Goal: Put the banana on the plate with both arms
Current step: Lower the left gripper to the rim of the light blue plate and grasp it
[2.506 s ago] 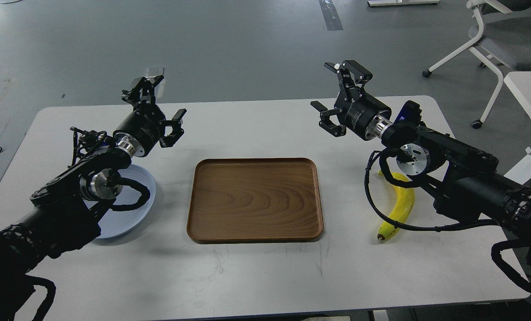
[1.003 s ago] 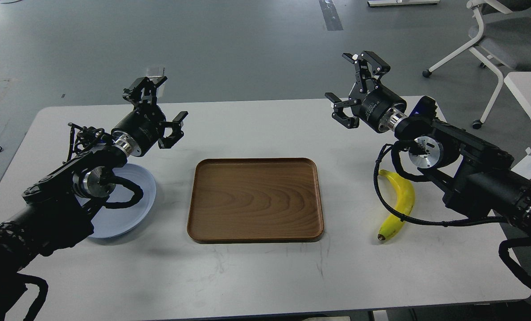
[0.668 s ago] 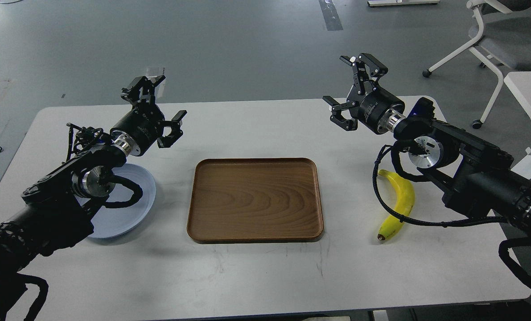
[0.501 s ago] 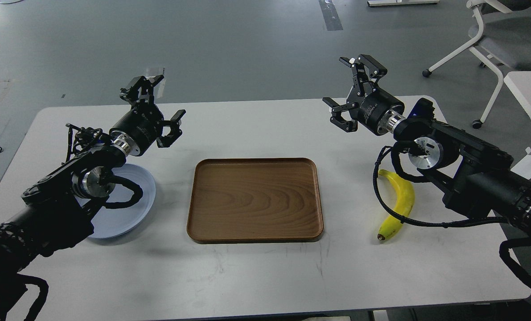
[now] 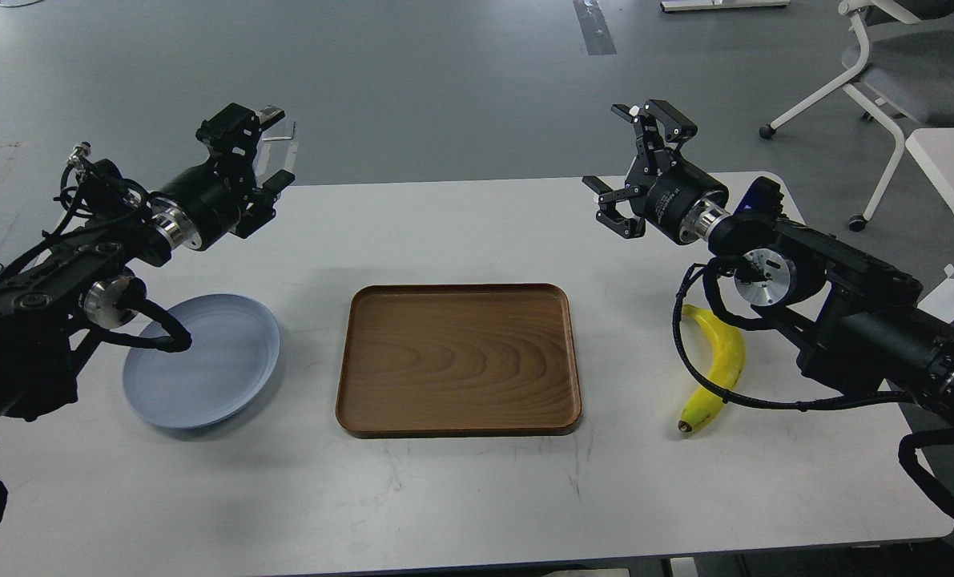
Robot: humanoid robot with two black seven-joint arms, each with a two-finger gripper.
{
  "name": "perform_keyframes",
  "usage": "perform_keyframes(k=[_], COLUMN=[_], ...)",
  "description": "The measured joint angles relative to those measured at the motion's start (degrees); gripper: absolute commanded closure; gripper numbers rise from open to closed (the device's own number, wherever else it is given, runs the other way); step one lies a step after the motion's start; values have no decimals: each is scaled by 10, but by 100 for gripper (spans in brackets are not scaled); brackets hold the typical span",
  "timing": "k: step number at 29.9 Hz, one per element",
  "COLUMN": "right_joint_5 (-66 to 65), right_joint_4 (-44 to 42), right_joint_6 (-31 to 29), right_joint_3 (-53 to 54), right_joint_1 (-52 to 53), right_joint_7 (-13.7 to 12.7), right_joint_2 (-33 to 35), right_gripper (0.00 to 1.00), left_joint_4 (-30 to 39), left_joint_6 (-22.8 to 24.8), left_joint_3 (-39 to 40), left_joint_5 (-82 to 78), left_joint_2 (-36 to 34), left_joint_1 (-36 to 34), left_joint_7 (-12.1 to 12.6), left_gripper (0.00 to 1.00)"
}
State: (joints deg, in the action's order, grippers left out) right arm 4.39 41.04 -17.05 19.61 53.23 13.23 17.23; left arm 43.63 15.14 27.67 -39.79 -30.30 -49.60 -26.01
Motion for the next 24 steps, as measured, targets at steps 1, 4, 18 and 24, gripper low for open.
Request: perform_keyframes(k=[1,4,18,24], right_joint_5=[0,0,-3,-4], right_joint_4=[0,0,1,3], right_joint_6=[0,0,11,12], right_joint_3=[0,0,-2,-2], right_joint_1=[0,-1,-5,-7], right_joint_7=[0,2,2,2], right_joint_2=[0,0,-2,-1], right_gripper=[1,1,1,1], left_joint_4=[35,124,135,84], left_joint_6=[-29,-123,-329,-335], left_joint_3=[-1,-24,-307,-310], left_joint_5=[-33,-138,-352,-339], left_joint_2=[-23,-80,-198,-195], left_joint_1=[2,8,41,122], left_joint_7=[-8,-15,34,33], left_gripper=[2,2,3,6])
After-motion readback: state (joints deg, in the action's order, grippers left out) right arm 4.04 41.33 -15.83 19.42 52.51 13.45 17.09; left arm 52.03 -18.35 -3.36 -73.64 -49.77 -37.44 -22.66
